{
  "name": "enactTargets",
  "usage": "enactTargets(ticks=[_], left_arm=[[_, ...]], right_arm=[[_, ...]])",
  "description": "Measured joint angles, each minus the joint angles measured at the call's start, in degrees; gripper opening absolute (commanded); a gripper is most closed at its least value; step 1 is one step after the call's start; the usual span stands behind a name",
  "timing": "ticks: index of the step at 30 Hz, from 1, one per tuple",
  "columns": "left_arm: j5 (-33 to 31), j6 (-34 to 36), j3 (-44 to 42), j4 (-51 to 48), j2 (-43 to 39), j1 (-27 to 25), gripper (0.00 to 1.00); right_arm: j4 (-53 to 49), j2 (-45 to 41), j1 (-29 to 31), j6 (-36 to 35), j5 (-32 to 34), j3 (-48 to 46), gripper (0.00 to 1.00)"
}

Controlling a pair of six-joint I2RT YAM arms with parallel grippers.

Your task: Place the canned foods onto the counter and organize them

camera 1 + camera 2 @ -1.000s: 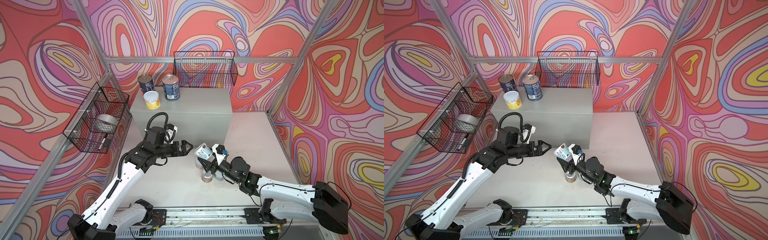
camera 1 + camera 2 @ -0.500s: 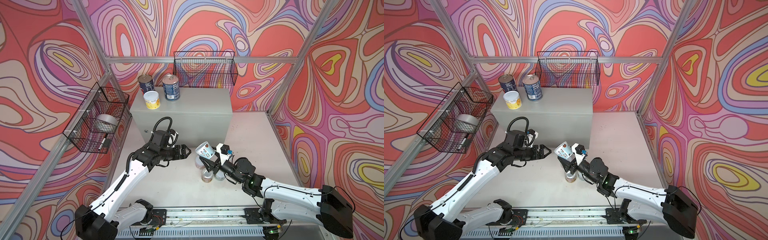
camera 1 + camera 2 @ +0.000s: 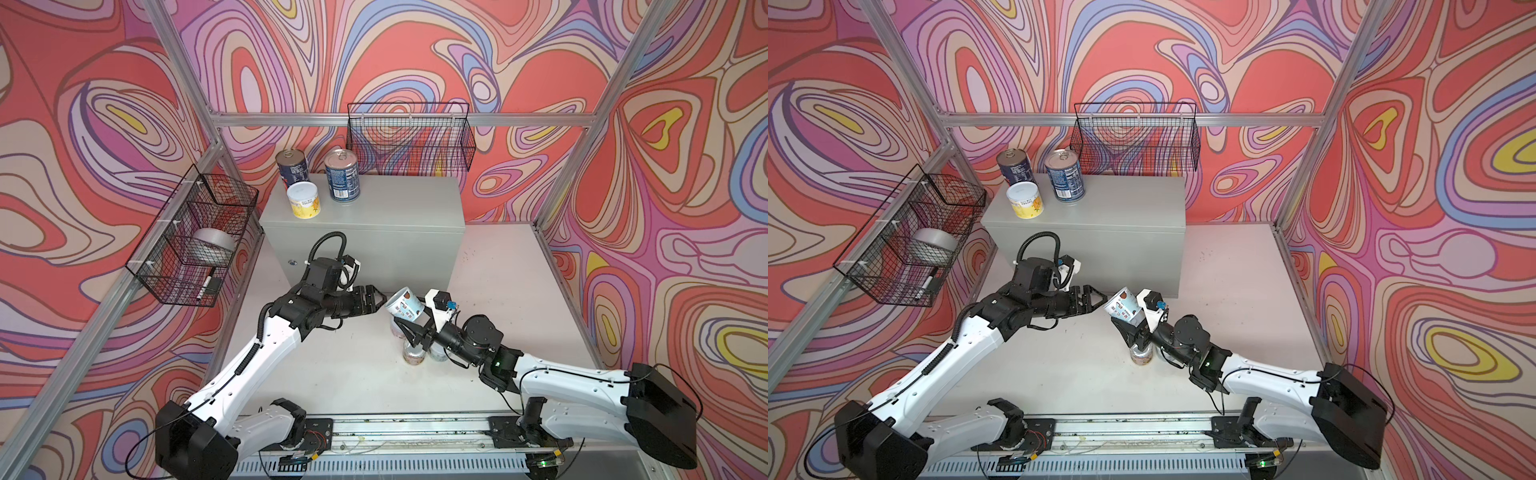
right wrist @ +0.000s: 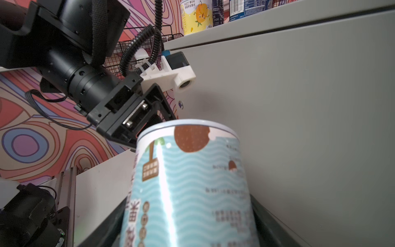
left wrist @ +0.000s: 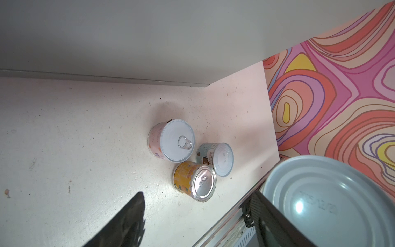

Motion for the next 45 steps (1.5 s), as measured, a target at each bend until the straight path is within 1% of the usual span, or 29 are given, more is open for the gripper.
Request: enactTargets(ticks=[14, 19, 26, 35, 41, 45], left_arm=[[0.44, -0.98, -0.24, 0.61, -0.46, -0.33, 0.78], [0.31, -1.01, -0.52, 1.03, -0.46, -0.33, 0.75], [-1.66, -0.70, -0.59, 0.81, -0.46, -0.31, 0.79], [-2.60, -0.48, -0.70, 0.17, -0.44, -0.26, 0.75], [-1.25, -2.75, -4.85, 2.27, -1.51, -0.31, 0.72], [-1.33, -3.58, -5.49, 2.47, -2.29, -0.61, 0.72]], right_arm=[[1.49, 1.20, 0.00, -0.50, 0.48, 0.11, 0.58], [1.46, 1.20, 0.00, -0.87, 0.63, 0.11, 0.58], [2.40, 1.11, 0.00, -1.09, 1.22, 0.11, 0.57], [4.42, 0.94, 0.00, -1.46, 1.60, 0.11, 0.58], [7.54, 2.03, 0.00, -1.97, 1.60, 0.11, 0.58], [8.57, 3.80, 0.00, -1.92, 1.42, 0.11, 0.58]])
